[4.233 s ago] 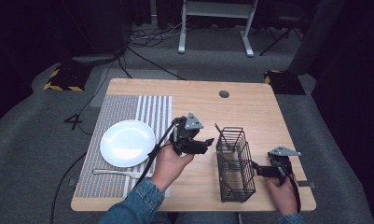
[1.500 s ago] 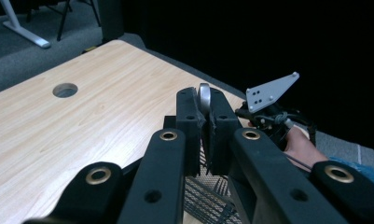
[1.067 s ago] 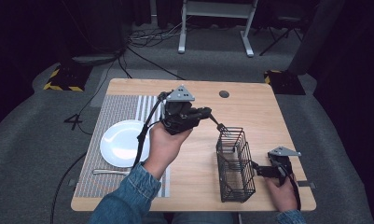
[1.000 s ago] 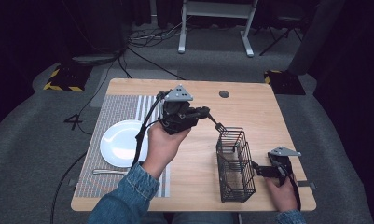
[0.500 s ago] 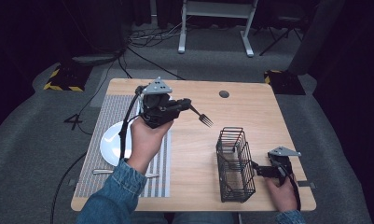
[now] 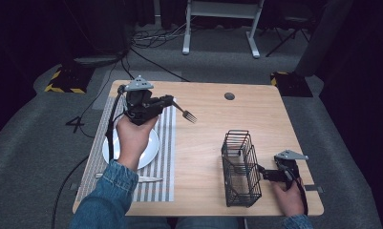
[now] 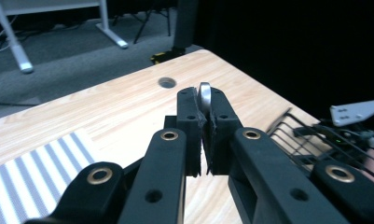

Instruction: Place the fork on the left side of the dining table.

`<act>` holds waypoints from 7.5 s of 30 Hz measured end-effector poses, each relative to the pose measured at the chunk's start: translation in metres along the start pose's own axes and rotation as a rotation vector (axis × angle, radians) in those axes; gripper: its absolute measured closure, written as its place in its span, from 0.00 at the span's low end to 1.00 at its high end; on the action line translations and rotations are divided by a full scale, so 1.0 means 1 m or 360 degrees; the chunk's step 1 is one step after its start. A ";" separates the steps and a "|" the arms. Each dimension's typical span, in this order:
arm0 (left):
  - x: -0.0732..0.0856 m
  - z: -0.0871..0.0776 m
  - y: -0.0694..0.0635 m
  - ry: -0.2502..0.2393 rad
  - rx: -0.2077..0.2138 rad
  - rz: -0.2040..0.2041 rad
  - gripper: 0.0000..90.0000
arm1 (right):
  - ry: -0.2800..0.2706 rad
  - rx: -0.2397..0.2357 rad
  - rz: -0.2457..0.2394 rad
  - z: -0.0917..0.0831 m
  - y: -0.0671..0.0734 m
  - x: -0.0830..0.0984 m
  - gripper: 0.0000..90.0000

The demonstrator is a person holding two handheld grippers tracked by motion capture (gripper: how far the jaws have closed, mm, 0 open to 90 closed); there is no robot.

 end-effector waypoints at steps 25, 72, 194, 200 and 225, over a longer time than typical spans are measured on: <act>0.033 0.025 0.072 0.0121 -0.0220 -0.0216 0.96 | 0.0000 0.0002 0.0000 0.000 0.000 0.000 0.14; 0.097 0.040 0.114 0.0308 -0.0326 -0.0444 0.96 | 0.0000 0.0004 0.0004 0.000 0.000 0.000 0.14; 0.191 0.058 0.186 0.0652 -0.0367 -0.0767 0.52 | -0.0002 0.0006 0.0004 0.000 0.001 0.000 0.14; 0.189 0.057 0.187 0.0648 -0.0382 -0.0752 0.52 | -0.0002 0.0006 0.0004 0.000 0.001 0.000 0.14; 0.142 0.044 0.150 0.0475 -0.0362 -0.0507 0.50 | -0.0002 0.0005 0.0003 0.000 0.001 0.000 0.14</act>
Point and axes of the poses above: each handheld gripper's, and its own axes: z roughly forward along the jaws, x roughly out of its underside, y roughly to its left, the point moved 2 cm from there along z, roughly forward along the jaws, and after that the axes turned 15 degrees about z, right-handed, at the moved point
